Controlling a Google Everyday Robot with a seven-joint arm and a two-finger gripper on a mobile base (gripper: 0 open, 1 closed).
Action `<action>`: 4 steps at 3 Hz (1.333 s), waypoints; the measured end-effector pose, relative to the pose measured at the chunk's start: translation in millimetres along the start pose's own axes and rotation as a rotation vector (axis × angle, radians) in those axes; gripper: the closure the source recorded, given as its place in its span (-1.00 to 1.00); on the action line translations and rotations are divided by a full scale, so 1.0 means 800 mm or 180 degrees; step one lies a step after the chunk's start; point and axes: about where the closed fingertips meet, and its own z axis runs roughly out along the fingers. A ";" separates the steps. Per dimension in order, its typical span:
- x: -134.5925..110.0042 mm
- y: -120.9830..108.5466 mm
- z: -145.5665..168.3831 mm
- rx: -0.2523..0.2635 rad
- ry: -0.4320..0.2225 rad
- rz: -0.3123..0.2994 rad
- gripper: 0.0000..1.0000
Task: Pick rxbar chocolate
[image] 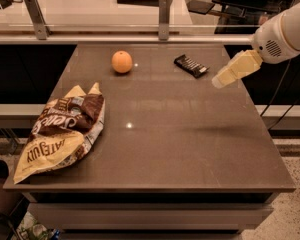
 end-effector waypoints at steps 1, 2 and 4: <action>0.000 0.000 0.000 0.0000 0.0000 0.0000 -1.00; -0.008 -0.005 0.017 0.0022 -0.0125 0.0106 -1.00; -0.032 -0.033 0.079 0.0097 -0.0577 0.0432 -1.00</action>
Offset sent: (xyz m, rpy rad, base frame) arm 0.0395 0.0164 -0.0143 0.1364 -0.0524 -0.0721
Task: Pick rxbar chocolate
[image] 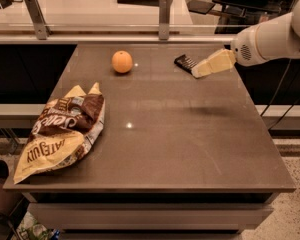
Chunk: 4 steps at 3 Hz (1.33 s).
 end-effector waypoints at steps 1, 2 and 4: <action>0.003 -0.010 0.034 -0.0004 -0.0099 0.0120 -1.00; 0.010 -0.022 0.068 -0.0019 -0.0167 0.0212 -1.00; 0.025 -0.035 0.119 -0.0131 -0.0271 0.0316 -1.00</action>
Offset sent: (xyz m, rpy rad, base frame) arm 0.0703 0.0074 -0.0610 0.1223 -0.0077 -0.0508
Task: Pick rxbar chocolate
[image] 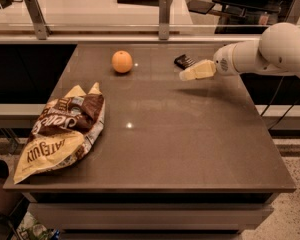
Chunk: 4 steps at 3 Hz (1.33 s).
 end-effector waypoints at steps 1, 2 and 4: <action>0.006 -0.004 0.020 -0.0074 -0.0084 0.0024 -1.00; 0.008 -0.005 0.039 -0.0137 -0.0135 0.0039 -1.00; -0.002 -0.010 0.079 -0.0230 -0.0193 0.0037 -0.61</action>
Offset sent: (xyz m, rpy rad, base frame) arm 0.0318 0.0140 -0.0297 0.0758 -0.0202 0.0388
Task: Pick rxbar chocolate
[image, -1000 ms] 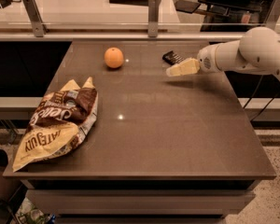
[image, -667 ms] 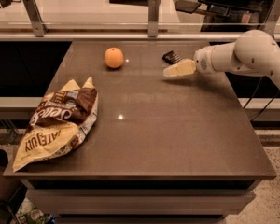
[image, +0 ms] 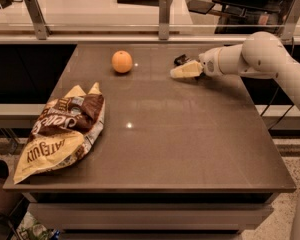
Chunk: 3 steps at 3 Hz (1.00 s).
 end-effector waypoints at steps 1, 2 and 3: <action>0.001 0.003 0.002 -0.0012 0.0007 0.0000 -0.15; 0.001 0.005 0.006 -0.0027 0.0011 0.0000 0.31; 0.001 0.005 0.007 -0.0030 0.0012 0.0000 0.77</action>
Offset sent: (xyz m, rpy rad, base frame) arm -0.0004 0.0016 -0.0010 -0.0002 0.0019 0.0023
